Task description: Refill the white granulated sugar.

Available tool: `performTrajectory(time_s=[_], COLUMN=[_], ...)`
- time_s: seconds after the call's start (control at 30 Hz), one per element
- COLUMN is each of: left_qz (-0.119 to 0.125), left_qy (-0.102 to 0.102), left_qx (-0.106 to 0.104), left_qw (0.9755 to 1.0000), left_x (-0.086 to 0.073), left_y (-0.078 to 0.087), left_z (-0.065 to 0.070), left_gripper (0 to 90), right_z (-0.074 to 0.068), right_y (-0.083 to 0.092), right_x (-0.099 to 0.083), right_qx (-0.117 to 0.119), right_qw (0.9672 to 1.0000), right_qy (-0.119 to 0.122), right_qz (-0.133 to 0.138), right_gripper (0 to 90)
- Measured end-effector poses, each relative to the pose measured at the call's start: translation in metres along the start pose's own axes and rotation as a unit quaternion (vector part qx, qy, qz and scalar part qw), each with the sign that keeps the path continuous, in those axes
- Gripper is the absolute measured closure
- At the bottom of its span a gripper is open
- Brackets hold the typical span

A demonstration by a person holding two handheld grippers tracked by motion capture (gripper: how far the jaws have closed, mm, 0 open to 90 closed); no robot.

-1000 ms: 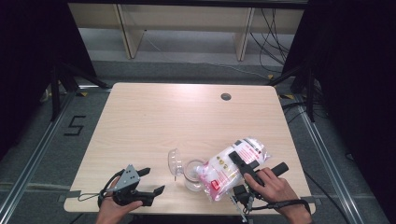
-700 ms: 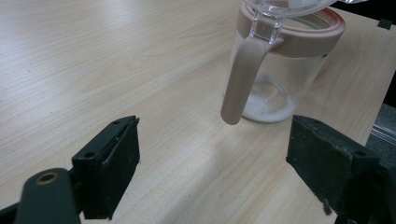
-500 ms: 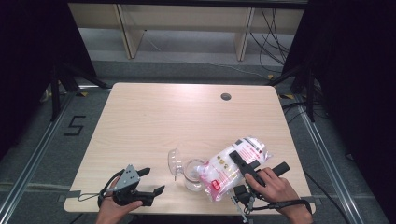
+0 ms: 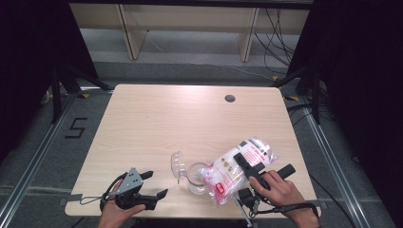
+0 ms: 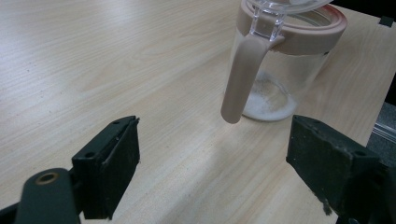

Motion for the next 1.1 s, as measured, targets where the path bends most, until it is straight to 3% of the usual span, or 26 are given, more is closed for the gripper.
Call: performTrajectory(time_s=[0.1, 0.17, 0.2, 0.3, 0.43, 0.67, 1.1], left_qz=[0.008, 0.004, 0.000, 0.000, 0.001, 0.001, 0.001], left_qy=[0.019, 0.000, 0.012, 0.013, 0.012, 0.013, 0.013], left_qx=[0.000, -0.003, 0.001, 0.002, 0.002, 0.002, 0.002], left_qw=[0.9998, 1.0000, 0.9999, 0.9999, 0.9999, 0.9999, 0.9999], left_x=[-0.0006, -0.0001, -0.0007, -0.0007, -0.0006, -0.0007, -0.0007], left_y=[-0.0009, -0.0002, 0.0001, 0.0000, 0.0001, -0.0001, 0.0000], left_z=[0.0021, -0.0006, 0.0007, 0.0005, 0.0003, 0.0003, 0.0003], left_gripper=[16.7, 16.7, 16.7, 16.7, 16.7, 16.7, 16.7], right_z=[0.0007, 0.0003, 0.0002, -0.0007, 0.0011, 0.0004, 0.0008], right_y=[-0.0002, -0.0001, -0.0002, -0.0001, -0.0014, -0.0004, -0.0016], right_x=[0.0001, 0.0001, 0.0002, 0.0009, 0.0020, 0.0004, 0.0014], right_qx=[0.000, 0.000, 0.001, 0.002, 0.005, 0.000, 0.006], right_qw=[1.0000, 1.0000, 1.0000, 1.0000, 0.9999, 1.0000, 0.9998], right_qy=[0.003, 0.002, 0.003, 0.004, 0.014, 0.003, 0.014], right_qz=[0.002, -0.001, -0.002, -0.006, -0.001, -0.007, -0.009], right_gripper=[53.3, 53.3, 53.3, 53.3, 53.4, 53.4, 53.5])
Point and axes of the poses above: each handheld gripper's, and its own axes: y roughly backward along the jaws, x roughly out of its top, z roughly to its right, the point moved 2 cm from there along -y, roughly forward along the jaws, and after that the axes turned 6 degrees about z, right-handed, at the moved point
